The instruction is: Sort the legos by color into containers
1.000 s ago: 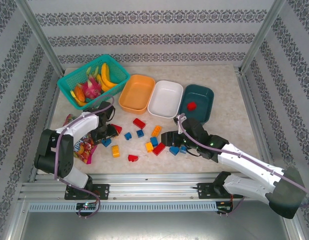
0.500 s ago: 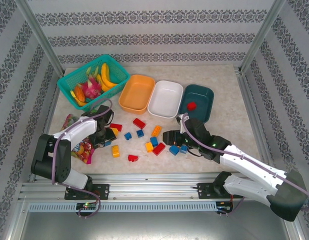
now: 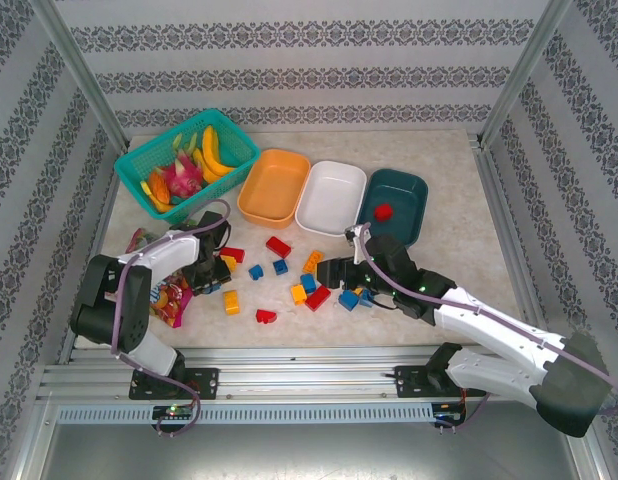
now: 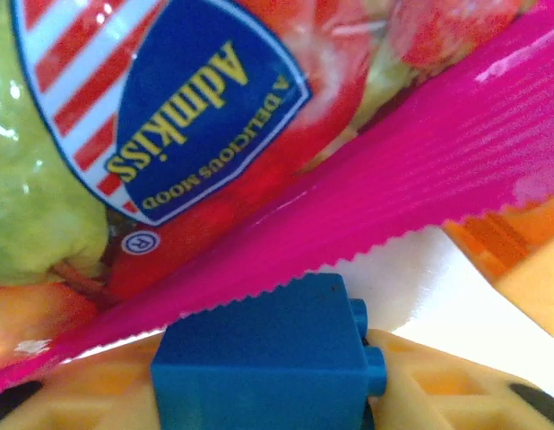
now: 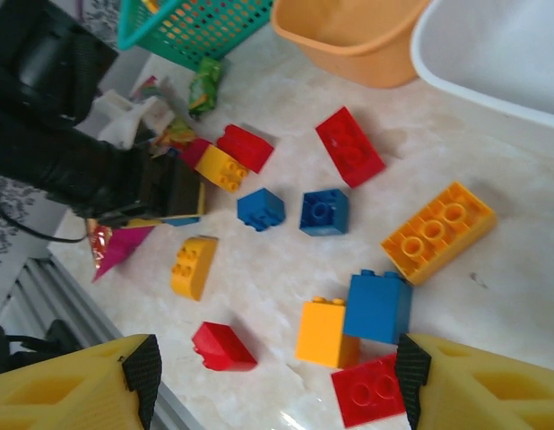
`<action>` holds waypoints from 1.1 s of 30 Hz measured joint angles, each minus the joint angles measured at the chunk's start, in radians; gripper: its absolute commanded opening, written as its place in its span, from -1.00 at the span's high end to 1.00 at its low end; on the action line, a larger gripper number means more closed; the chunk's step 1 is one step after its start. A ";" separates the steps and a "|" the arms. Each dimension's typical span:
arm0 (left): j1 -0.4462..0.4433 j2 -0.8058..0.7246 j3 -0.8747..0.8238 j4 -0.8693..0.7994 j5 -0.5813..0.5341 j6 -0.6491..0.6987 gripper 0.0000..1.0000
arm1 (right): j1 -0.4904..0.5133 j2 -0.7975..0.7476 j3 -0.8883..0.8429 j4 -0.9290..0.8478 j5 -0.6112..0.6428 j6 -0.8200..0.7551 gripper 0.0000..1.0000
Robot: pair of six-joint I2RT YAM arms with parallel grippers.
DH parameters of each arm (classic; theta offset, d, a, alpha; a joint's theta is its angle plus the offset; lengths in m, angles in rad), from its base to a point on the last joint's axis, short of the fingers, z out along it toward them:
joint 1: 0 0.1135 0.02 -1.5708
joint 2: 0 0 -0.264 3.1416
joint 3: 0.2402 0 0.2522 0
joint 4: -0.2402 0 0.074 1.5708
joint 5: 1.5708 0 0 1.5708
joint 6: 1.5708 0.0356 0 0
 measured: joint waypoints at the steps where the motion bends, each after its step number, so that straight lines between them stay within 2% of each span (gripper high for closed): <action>1: 0.000 0.001 0.002 0.005 0.000 0.002 0.15 | 0.000 0.000 0.000 0.010 -0.006 0.000 -0.44; 11: -0.026 -0.056 0.048 -0.040 0.003 -0.006 0.19 | 0.000 0.000 0.000 0.048 -0.022 0.005 -0.46; 15: -0.055 -0.125 0.172 -0.101 0.020 -0.014 0.19 | 0.000 0.011 0.024 0.057 -0.021 0.008 -0.47; 18: -0.055 -0.111 0.307 -0.129 0.034 -0.009 0.19 | -0.006 0.047 0.076 0.079 -0.016 0.008 -0.49; 21: -0.055 -0.036 0.461 -0.142 0.037 0.009 0.19 | -0.021 0.089 0.131 0.116 -0.002 0.007 -0.51; 25: -0.056 0.155 0.679 -0.144 0.040 0.045 0.19 | -0.058 0.143 0.193 0.152 0.045 0.009 -0.52; 33: -0.056 0.555 1.080 -0.143 0.057 0.115 0.16 | -0.171 0.192 0.279 0.097 0.225 0.061 -0.61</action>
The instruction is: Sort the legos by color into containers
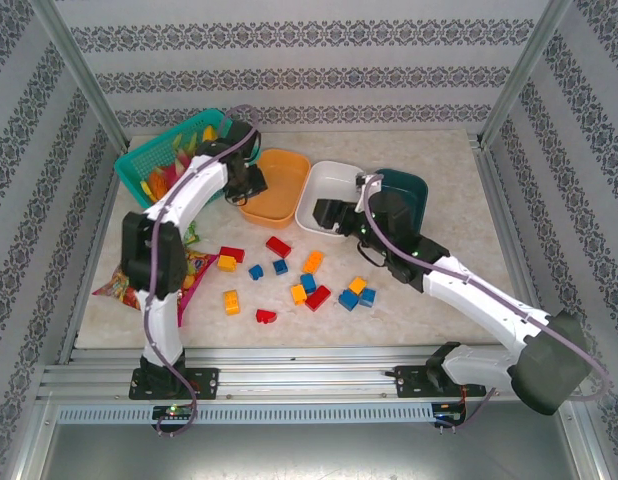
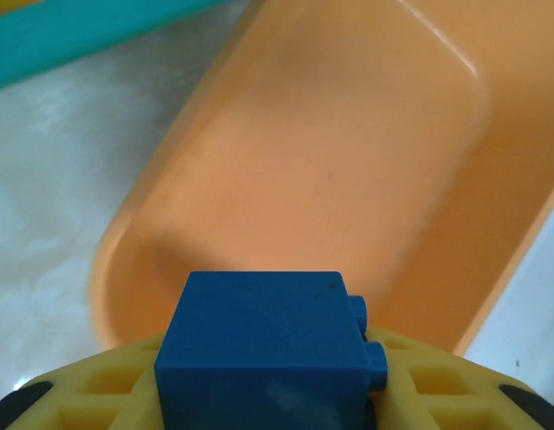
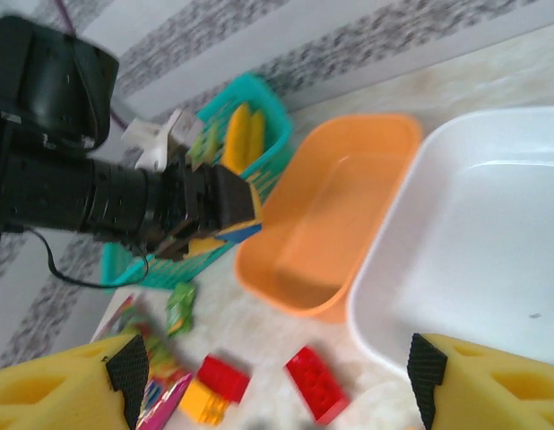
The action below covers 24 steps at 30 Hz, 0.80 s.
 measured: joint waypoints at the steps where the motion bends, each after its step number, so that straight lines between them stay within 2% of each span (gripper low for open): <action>1: 0.000 0.046 0.047 0.000 0.000 0.008 0.16 | -0.019 0.001 0.010 -0.018 0.014 0.010 -0.65; 3: 0.000 0.122 0.127 -0.002 0.003 0.019 0.15 | -0.047 0.002 0.023 -0.051 0.031 0.024 -0.72; 6: 0.000 0.233 0.241 -0.006 0.008 0.029 0.13 | -0.079 0.002 0.038 -0.119 0.054 0.050 -0.94; 10: 0.000 0.329 0.316 -0.008 0.031 0.034 0.12 | -0.083 -0.011 0.048 -0.225 0.080 0.061 -0.95; 15: 0.001 0.360 0.338 -0.009 0.048 0.037 0.01 | -0.084 -0.065 0.048 -0.357 0.121 0.086 -0.95; 21: 0.000 0.361 0.340 -0.010 0.076 0.038 -0.30 | -0.084 -0.154 0.002 -0.446 0.156 0.138 -0.95; 24: 0.000 0.361 0.341 -0.010 0.083 0.041 -0.39 | -0.083 -0.180 -0.014 -0.497 0.178 0.163 -0.93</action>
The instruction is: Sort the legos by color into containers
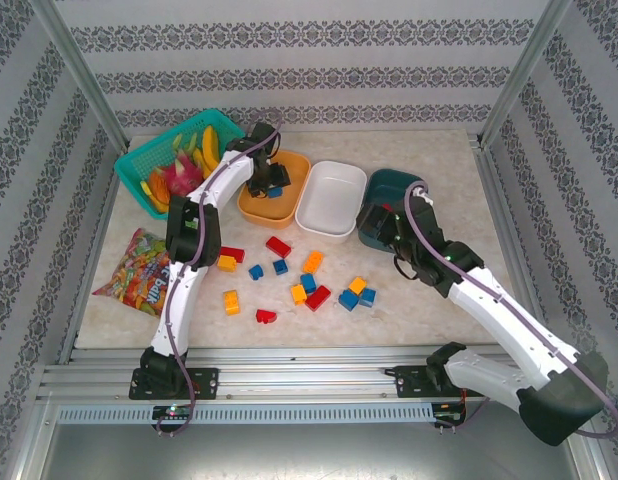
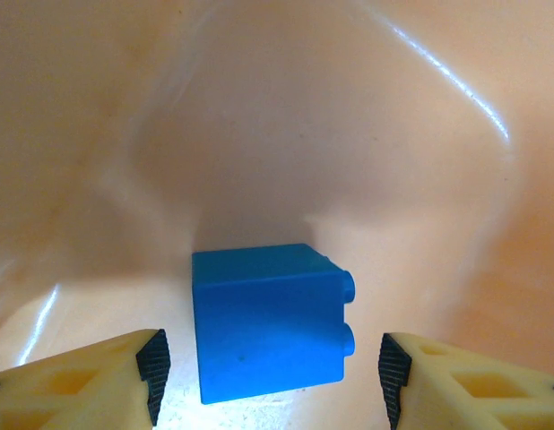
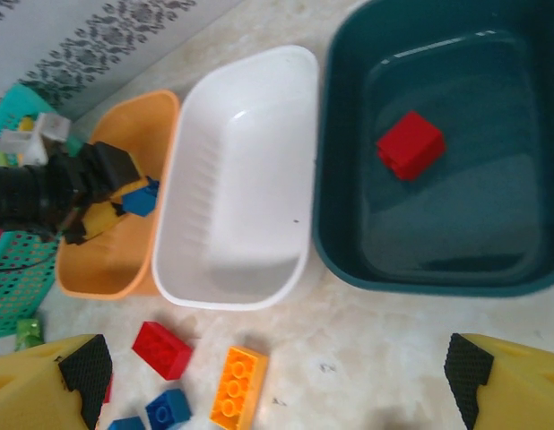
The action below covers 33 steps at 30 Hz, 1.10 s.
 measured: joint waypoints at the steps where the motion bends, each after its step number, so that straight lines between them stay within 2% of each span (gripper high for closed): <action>1: -0.001 0.000 0.000 0.000 0.000 0.000 -0.40 | 0.000 -0.005 -0.002 -0.018 0.007 0.010 -0.92; 8: -0.026 -0.050 -0.001 -0.045 -0.002 0.001 -0.53 | 0.004 -0.016 -0.010 -0.118 0.048 0.083 -0.75; 13: -0.058 -0.257 -0.100 -0.039 -0.016 0.002 -0.58 | 0.035 0.057 -0.010 -0.206 0.045 0.155 -0.68; 21: -0.127 -0.782 -0.571 0.105 -0.010 0.002 -0.62 | 0.079 0.237 -0.010 -0.227 -0.013 0.144 -0.63; 27: -0.212 -1.031 -0.963 0.169 0.004 -0.018 -0.63 | 0.052 0.325 -0.043 -0.175 -0.097 0.115 -0.58; 33: -0.271 -1.254 -1.210 0.207 0.012 -0.059 -0.73 | 0.023 0.402 -0.060 -0.097 -0.164 0.121 -0.44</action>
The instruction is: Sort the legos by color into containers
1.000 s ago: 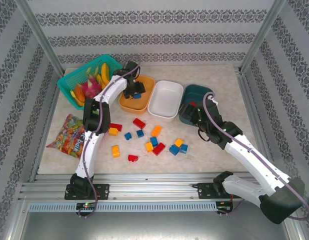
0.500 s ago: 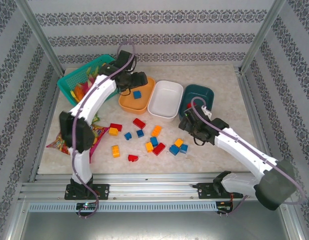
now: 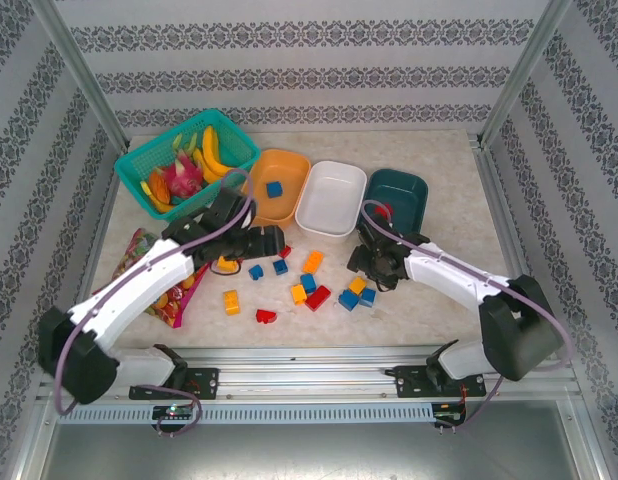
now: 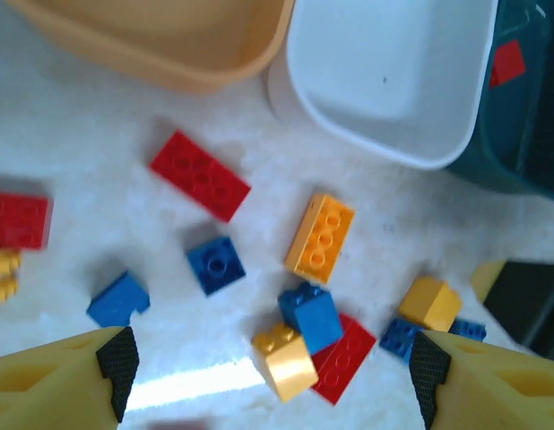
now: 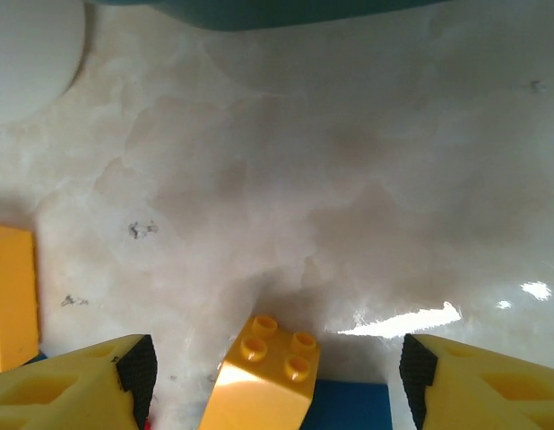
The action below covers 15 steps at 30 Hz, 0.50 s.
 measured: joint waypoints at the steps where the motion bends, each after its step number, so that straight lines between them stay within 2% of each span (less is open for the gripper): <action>1: -0.003 -0.037 -0.019 0.003 0.002 -0.006 -0.73 | -0.003 0.016 0.000 0.008 -0.007 0.000 -0.43; 6: -0.008 -0.180 -0.074 0.020 0.002 -0.030 -0.72 | -0.003 0.064 -0.005 0.035 -0.041 0.011 -0.40; 15: -0.008 -0.212 -0.097 0.021 0.001 -0.049 -0.72 | 0.013 0.073 -0.018 0.062 -0.086 0.098 -0.39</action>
